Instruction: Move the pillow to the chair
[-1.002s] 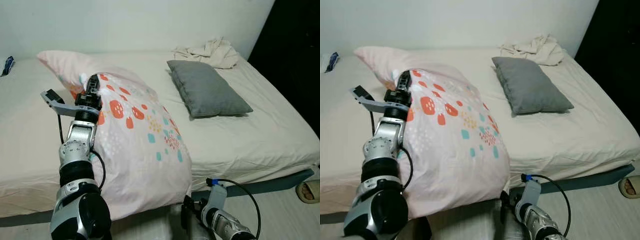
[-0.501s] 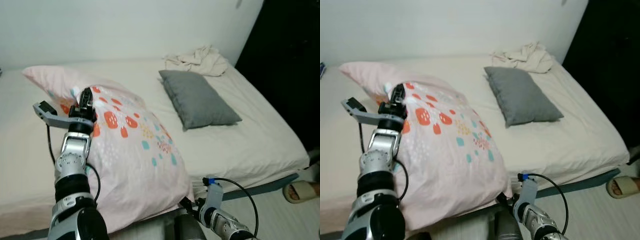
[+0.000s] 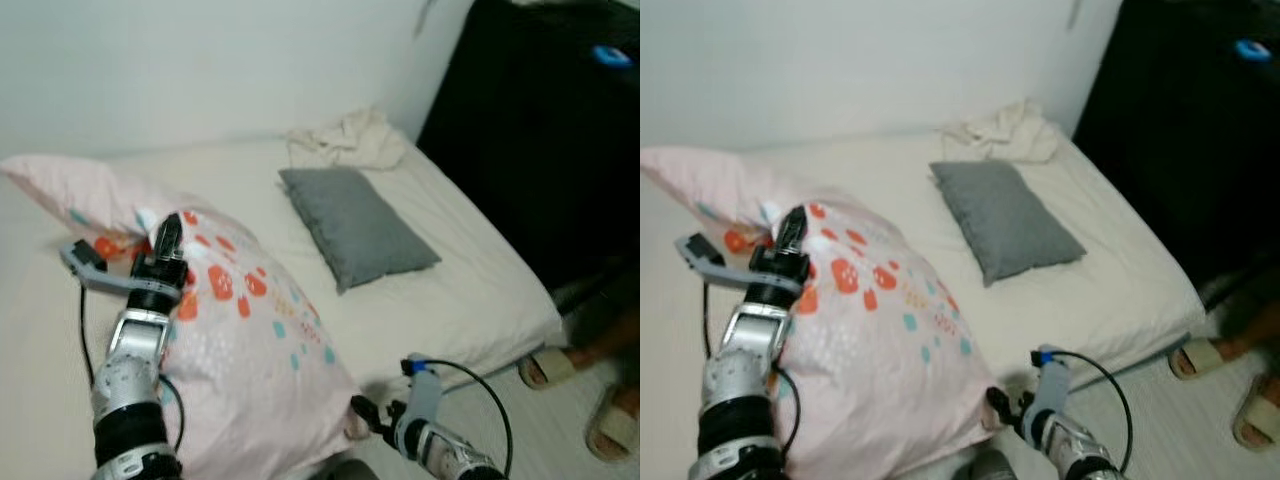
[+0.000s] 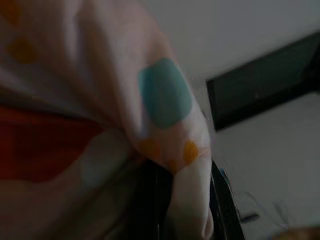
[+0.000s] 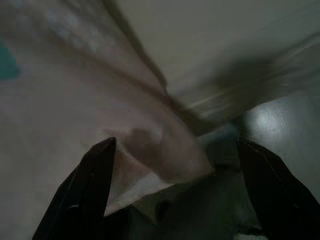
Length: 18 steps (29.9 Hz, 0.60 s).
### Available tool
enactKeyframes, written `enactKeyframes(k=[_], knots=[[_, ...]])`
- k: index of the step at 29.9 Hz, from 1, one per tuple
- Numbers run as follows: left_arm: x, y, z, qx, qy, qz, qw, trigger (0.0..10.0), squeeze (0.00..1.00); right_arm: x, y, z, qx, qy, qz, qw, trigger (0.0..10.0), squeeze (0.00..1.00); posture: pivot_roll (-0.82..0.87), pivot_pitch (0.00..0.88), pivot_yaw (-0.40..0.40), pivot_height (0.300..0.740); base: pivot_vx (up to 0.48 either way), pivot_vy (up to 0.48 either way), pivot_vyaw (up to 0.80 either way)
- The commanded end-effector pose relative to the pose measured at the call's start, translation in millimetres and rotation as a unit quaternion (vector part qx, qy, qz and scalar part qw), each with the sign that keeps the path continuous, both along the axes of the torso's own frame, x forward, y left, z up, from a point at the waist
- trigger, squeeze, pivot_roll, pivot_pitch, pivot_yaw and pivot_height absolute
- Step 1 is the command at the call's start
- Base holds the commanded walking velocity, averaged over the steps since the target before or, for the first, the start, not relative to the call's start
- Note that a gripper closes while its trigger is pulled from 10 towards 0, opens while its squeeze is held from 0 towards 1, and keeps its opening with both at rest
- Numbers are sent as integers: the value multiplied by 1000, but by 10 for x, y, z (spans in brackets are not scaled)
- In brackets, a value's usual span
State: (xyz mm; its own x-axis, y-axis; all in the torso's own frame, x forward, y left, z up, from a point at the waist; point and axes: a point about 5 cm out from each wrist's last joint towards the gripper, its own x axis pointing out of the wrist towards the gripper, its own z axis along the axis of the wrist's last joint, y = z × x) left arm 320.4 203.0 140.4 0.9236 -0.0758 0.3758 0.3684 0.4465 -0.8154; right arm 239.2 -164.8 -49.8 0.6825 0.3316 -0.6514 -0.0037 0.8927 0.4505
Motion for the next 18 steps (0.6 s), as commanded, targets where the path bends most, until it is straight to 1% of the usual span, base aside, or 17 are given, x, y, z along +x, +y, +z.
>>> enactKeyframes(k=[1,2,3,4,5,6,7,10,13,15,18], knots=[[-74,132,44,41,-28,13,999,0,0,33,72,19,-1,-7,17,1000,10000,0,-90,107,-38,708,0,0,0],[-102,175,-81,70,1,27,997,10000,0,19,70,4,-14,-1,20,1000,10000,0,-90,107,-38,708,0,0,0],[-102,175,-81,70,1,27,997,10000,0,19,70,4,-14,-1,20,1000,10000,0,-90,107,-38,708,0,0,0],[-130,200,-174,81,24,33,996,10000,0,5,63,-10,-24,5,21,999,10000,0,-92,111,-37,708,0,0,0],[-168,232,-361,116,75,38,990,10000,0,-14,43,-26,-29,11,14,999,10000,0,-92,112,-41,708,-480,0,0],[-168,232,-361,116,75,38,990,10000,0,-14,43,-26,-29,11,14,999,10000,0,-92,112,-41,708,-480,0,0],[-182,265,-440,135,111,52,983,10000,0,-25,23,-32,-29,13,10,999,10000,0,-94,116,-42,708,-480,0,0],[-203,298,-501,101,125,53,986,10000,0,-52,-5,-47,-31,17,10,999,10000,0,-93,116,-43,708,-480,0,0],[-213,322,-528,90,130,62,986,10000,0,-64,-16,-54,-32,18,9,999,10000,0,-94,120,-48,708,-480,0,0],[-219,339,-590,85,148,78,982,10000,0,-84,-30,-67,-35,23,9,999,10000,0,-94,120,-48,708,0,0,0],[-225,311,-684,108,168,79,977,10000,0,-87,-34,-70,-37,24,7,999,10000,0,-94,120,-48,708,0,0,0]])
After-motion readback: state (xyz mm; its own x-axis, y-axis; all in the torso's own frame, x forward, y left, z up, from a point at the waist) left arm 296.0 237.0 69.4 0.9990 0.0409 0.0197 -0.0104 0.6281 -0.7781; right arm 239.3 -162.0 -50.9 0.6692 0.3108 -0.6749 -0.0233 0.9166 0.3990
